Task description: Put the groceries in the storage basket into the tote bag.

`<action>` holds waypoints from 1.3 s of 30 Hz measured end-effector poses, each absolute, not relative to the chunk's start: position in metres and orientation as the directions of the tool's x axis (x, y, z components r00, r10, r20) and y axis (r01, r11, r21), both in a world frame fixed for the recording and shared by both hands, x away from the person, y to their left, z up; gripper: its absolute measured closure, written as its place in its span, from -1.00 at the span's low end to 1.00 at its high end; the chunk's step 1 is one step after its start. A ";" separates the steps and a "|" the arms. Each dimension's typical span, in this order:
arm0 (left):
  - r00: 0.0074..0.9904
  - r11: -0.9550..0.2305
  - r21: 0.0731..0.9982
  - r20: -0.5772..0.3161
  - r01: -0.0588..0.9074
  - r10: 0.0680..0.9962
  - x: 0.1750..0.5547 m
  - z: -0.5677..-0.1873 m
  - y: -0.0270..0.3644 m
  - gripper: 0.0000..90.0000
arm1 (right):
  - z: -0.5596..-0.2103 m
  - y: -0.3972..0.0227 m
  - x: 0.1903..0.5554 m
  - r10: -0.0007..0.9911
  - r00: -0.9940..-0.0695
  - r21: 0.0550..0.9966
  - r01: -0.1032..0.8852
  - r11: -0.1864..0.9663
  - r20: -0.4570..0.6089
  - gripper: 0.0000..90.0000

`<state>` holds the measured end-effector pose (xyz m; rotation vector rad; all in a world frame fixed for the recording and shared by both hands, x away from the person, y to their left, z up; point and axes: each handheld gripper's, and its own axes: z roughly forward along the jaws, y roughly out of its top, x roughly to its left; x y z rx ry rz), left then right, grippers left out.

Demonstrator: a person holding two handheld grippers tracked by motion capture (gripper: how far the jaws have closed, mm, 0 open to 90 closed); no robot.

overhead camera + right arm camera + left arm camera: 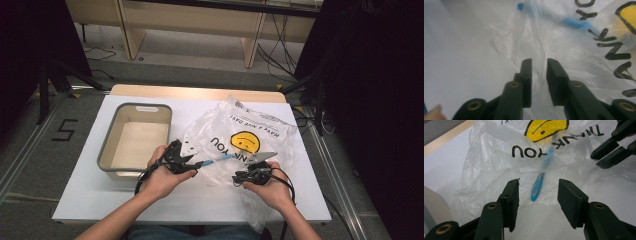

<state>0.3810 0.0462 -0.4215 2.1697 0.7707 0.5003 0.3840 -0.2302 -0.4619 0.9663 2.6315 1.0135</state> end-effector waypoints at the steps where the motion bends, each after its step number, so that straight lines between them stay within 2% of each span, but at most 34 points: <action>1: 0.743 -0.527 0.766 0.098 0.368 0.662 0.381 -0.425 0.045 0.14 | -0.459 -0.232 0.384 0.632 -0.770 0.660 0.519 0.543 0.085 0.52; 2: 0.743 -0.527 0.766 0.098 0.368 0.662 0.381 -0.425 0.045 0.14 | -0.459 -0.232 0.384 0.632 -0.770 0.660 0.519 0.543 0.085 0.52; 3: 0.745 -0.531 0.764 0.100 0.367 0.660 0.382 -0.427 0.044 0.14 | -0.451 -0.238 0.383 0.660 -0.745 0.694 0.523 0.494 0.091 0.40; 6: 0.744 -0.531 0.761 0.098 0.371 0.661 0.382 -0.429 0.044 0.14 | -0.442 -0.245 0.383 0.691 -0.717 0.730 0.522 0.441 0.096 0.30; 7: 0.745 -0.535 0.759 0.101 0.370 0.659 0.382 -0.429 0.043 0.14 | -0.432 -0.255 0.383 0.718 -0.690 0.765 0.509 0.394 0.090 0.23; 11: 0.745 -0.533 0.762 0.102 0.367 0.660 0.381 -0.429 0.043 0.14 | -0.420 -0.276 0.385 0.792 -0.605 0.798 0.515 0.312 0.080 0.12; 15: 0.745 -0.531 0.763 0.098 0.369 0.660 0.380 -0.430 0.043 0.14 | -0.425 -0.299 0.387 0.860 -0.507 0.771 0.569 0.287 0.054 0.08; 20: 0.746 -0.533 0.758 0.092 0.377 0.659 0.380 -0.433 0.043 0.13 | -0.432 -0.315 0.388 0.892 -0.448 0.746 0.612 0.263 0.054 0.03; 39: 0.748 -0.534 0.754 0.087 0.382 0.658 0.378 -0.436 0.045 0.03 | -0.440 -0.332 0.382 0.940 -0.336 0.683 0.701 0.207 0.060 -0.02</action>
